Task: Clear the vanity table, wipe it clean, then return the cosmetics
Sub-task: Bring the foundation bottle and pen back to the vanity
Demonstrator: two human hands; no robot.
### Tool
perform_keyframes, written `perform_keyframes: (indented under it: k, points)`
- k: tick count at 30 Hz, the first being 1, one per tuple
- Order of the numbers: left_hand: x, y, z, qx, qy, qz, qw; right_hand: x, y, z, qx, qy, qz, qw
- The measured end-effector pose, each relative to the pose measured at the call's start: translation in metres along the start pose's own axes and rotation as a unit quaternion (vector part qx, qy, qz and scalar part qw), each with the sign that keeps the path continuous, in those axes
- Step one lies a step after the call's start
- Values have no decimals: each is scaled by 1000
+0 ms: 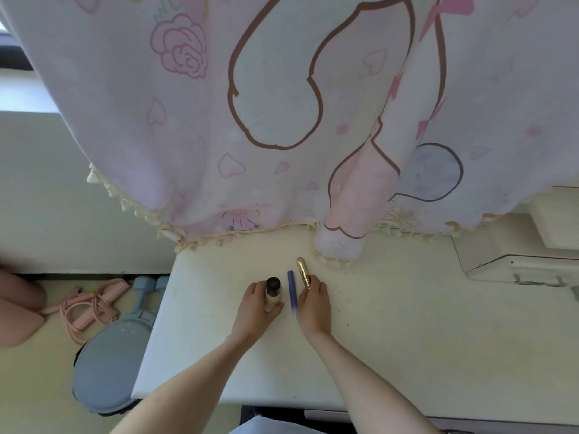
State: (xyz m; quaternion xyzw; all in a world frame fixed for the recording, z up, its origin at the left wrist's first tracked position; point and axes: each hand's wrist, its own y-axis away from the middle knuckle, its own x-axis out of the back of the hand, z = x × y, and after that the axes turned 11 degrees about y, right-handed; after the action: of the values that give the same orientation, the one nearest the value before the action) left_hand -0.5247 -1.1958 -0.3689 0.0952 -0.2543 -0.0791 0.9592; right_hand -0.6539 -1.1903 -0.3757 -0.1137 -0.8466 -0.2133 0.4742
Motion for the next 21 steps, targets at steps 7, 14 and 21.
perform_keyframes:
  k: [7,14,21]
  points:
    - [-12,1,7,-31,-41,-43,998,6,6,20,60,69,9,996]
    - [-11,-12,10,-56,-167,-44,983,4,20,17,160,147,39,975]
    - [-13,-12,10,-61,-187,-42,980,9,28,27,210,194,23,958]
